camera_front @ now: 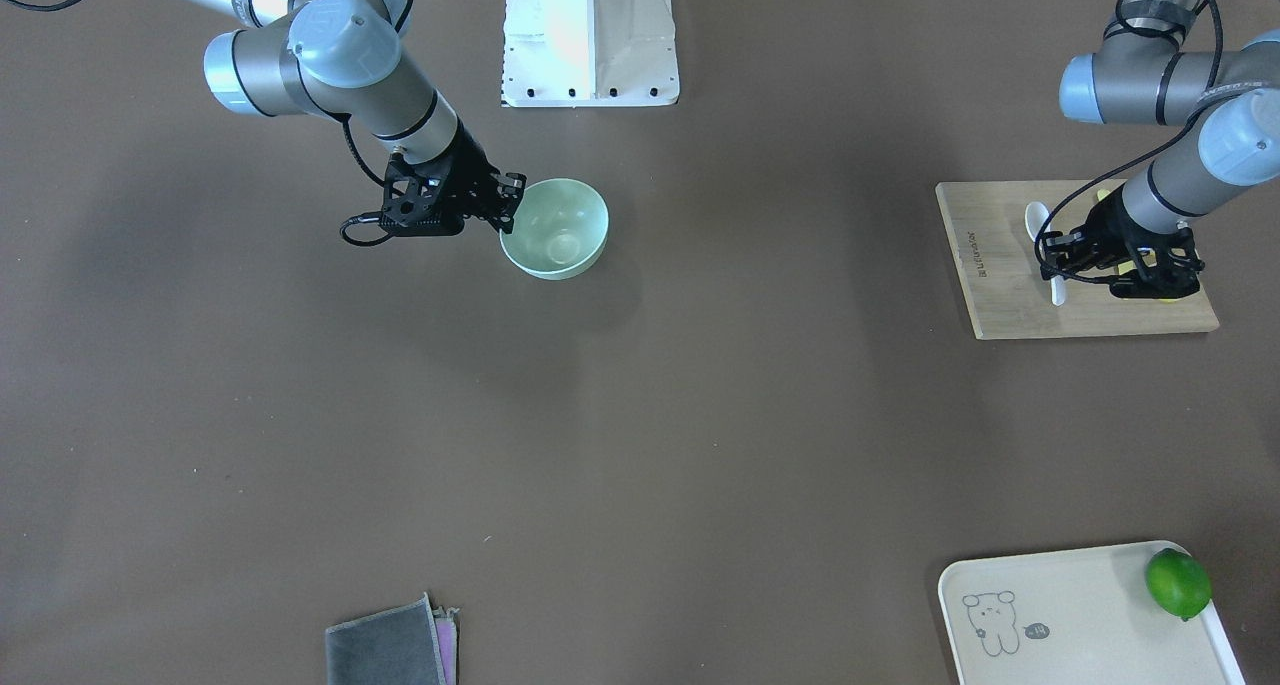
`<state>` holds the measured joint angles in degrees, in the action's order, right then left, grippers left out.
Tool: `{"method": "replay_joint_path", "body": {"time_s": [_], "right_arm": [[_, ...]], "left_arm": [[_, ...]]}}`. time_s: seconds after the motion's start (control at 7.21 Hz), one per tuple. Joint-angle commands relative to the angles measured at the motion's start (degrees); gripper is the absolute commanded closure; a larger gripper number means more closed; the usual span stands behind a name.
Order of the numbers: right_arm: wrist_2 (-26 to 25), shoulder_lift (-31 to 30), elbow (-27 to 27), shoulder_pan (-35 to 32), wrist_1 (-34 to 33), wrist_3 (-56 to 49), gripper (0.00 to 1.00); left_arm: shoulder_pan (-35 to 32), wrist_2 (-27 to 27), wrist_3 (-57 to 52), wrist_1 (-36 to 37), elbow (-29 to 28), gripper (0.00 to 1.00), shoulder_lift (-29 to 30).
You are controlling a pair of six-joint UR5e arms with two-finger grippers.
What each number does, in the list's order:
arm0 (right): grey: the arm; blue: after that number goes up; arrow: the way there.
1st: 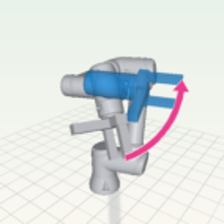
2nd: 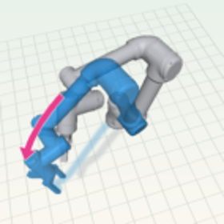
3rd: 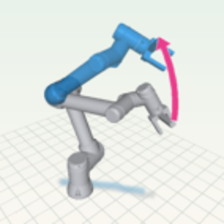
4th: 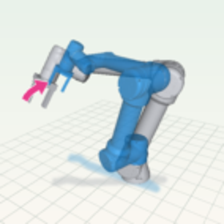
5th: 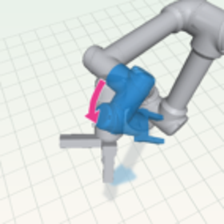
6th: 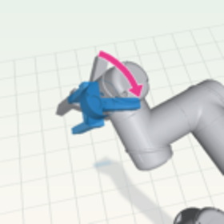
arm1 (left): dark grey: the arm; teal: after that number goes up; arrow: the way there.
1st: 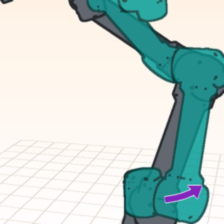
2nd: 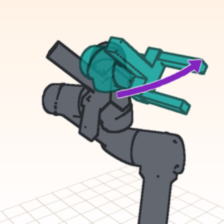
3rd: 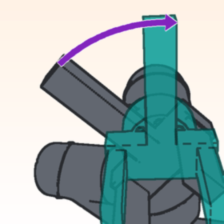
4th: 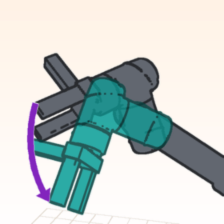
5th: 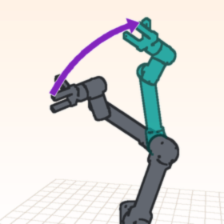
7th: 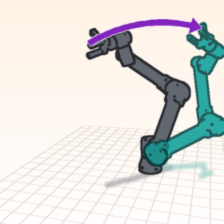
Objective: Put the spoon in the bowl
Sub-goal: 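Slide green bowl toward table center with right gripper while left grasps spoon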
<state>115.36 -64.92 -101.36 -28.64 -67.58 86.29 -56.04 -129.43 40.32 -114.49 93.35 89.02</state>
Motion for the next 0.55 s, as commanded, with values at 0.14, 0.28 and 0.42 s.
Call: {"method": "replay_joint_path", "body": {"time_s": [0.14, 0.28, 0.42], "right_arm": [[-3.5, 1.2, 0.5, 3.0, -0.5, 0.5, 1.00], [-3.7, 1.2, 0.7, 3.0, -0.5, 0.7, 0.89], [-4.0, 1.2, 1.0, 3.0, -0.5, 1.4, 0.26]], "left_arm": [[1.1, -0.6, 7.5, 0.1, 6.0, 1.00, 3.9], [2.9, -0.6, 11.0, 0.1, 6.6, 1.00, 7.4], [4.9, -0.6, 15.4, 0.2, 7.1, 1.00, 11.0]]}}
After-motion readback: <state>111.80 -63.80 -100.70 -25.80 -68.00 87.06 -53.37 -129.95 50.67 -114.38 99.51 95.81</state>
